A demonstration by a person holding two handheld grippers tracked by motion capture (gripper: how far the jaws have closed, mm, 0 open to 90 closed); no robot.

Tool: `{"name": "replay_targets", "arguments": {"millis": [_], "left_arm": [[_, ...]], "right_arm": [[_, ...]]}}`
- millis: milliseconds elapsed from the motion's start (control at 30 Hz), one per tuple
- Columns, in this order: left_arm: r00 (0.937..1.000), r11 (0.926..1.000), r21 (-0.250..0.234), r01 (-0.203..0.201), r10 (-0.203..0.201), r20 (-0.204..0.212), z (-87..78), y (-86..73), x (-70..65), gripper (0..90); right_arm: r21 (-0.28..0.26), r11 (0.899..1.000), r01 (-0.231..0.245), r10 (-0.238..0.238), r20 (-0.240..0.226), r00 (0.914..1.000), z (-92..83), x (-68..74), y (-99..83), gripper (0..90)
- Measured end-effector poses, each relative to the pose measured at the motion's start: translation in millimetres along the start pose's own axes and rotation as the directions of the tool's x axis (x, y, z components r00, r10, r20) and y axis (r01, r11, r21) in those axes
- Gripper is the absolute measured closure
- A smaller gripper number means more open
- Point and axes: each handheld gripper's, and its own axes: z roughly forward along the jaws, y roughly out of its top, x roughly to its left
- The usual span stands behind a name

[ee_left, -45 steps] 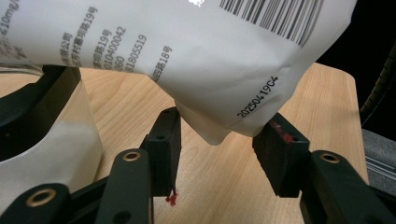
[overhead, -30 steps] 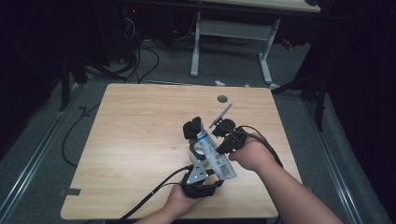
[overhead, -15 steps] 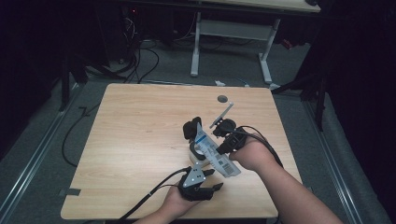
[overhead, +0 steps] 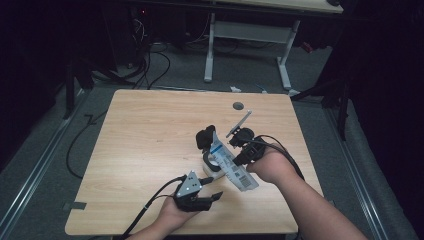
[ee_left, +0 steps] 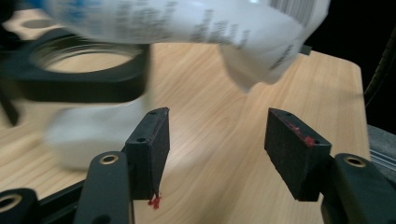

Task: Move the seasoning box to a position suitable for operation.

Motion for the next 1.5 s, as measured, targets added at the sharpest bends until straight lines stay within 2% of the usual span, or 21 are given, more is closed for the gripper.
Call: {"name": "replay_targets", "arguments": {"millis": [67, 100, 233, 267, 300, 400, 467, 600, 667, 700, 733, 867, 1267, 1500], "left_arm": [[0.9998, 1.0000, 0.000, -0.003, 0.003, -0.018, -9.0, -2.1, 6.8, 40.8], [0.9997, 1.0000, -0.001, -0.002, 0.002, -0.025, -14.8, -3.4, 10.7, 40.8], [0.9976, 0.9997, -0.022, 0.012, -0.013, -0.068, -35.6, -10.5, 28.7, 40.8], [0.9966, 0.9997, -0.022, 0.010, -0.012, -0.082, -40.0, -11.6, 34.0, 40.8], [0.9946, 0.9998, -0.020, 0.010, -0.012, -0.103, -45.1, -12.8, 40.6, 40.8], [0.9897, 0.9999, -0.012, 0.012, -0.013, -0.143, -54.3, -18.7, 53.5, 40.8], [0.9873, 0.9999, 0.000, 0.012, -0.012, -0.159, -58.3, -22.5, 59.4, 41.1], [0.9818, 0.9991, -0.010, 0.041, -0.043, -0.185, -65.7, -24.1, 69.3, 41.5], [0.9793, 0.9984, -0.020, 0.053, -0.056, -0.194, -67.5, -24.0, 71.5, 41.7], [0.9783, 0.9984, -0.018, 0.053, -0.056, -0.199, -67.9, -24.2, 72.1, 41.7], [0.9766, 0.9987, -0.011, 0.049, -0.050, -0.209, -68.1, -24.7, 72.6, 41.7], [0.9750, 0.9982, -0.010, 0.059, -0.060, -0.214, -68.0, -25.8, 74.3, 41.7], [0.9740, 0.9980, -0.002, 0.063, -0.062, -0.218, -66.5, -27.7, 75.6, 41.7], [0.9743, 0.9978, 0.000, 0.067, -0.065, -0.216, -67.0, -27.5, 75.9, 41.7]], "right_arm": [[-0.008, 1.000, 0.017, -0.017, -0.002, 0.9999, 0.4, -2.0, -1.1, 90.0], [-0.005, 1.000, 0.000, 0.000, -0.002, 1.0000, 0.2, -1.0, -1.2, 90.0], [-0.009, 1.000, 0.000, 0.000, -0.002, 1.0000, 0.1, -2.0, -2.7, 90.0], [-0.006, 1.000, -0.014, 0.014, -0.003, 0.9999, 0.0, -1.2, -3.0, 90.0], [-0.010, 1.000, 0.004, -0.004, -0.004, 1.0000, 0.3, -2.3, -3.2, 90.0], [-0.015, 1.000, 0.005, -0.005, -0.004, 1.0000, 0.0, -2.9, -3.9, 90.0], [-0.015, 1.000, 0.010, -0.010, -0.002, 0.9999, 0.6, -3.4, -4.6, 90.0], [-0.012, 1.000, 0.001, -0.001, -0.005, 1.0000, 1.8, -3.9, -6.4, 90.0], [-0.014, 1.000, 0.001, -0.001, -0.006, 1.0000, 2.4, -4.8, -7.4, 90.0], [-0.010, 1.000, -0.014, 0.014, -0.008, 0.9999, 2.4, -4.2, -8.0, 90.0], [-0.013, 1.000, -0.003, 0.003, -0.008, 1.0000, 2.9, -5.2, -8.7, 90.0], [-0.014, 1.000, -0.007, 0.007, -0.010, 0.9999, 3.0, -7.3, -10.3, 90.0], [-0.026, 0.999, -0.024, 0.024, -0.001, 0.9997, 2.9, -17.0, -19.0, 90.0], [-0.022, 0.998, -0.053, 0.054, 0.010, 0.9985, 1.9, -25.0, -26.5, 90.0]]}}
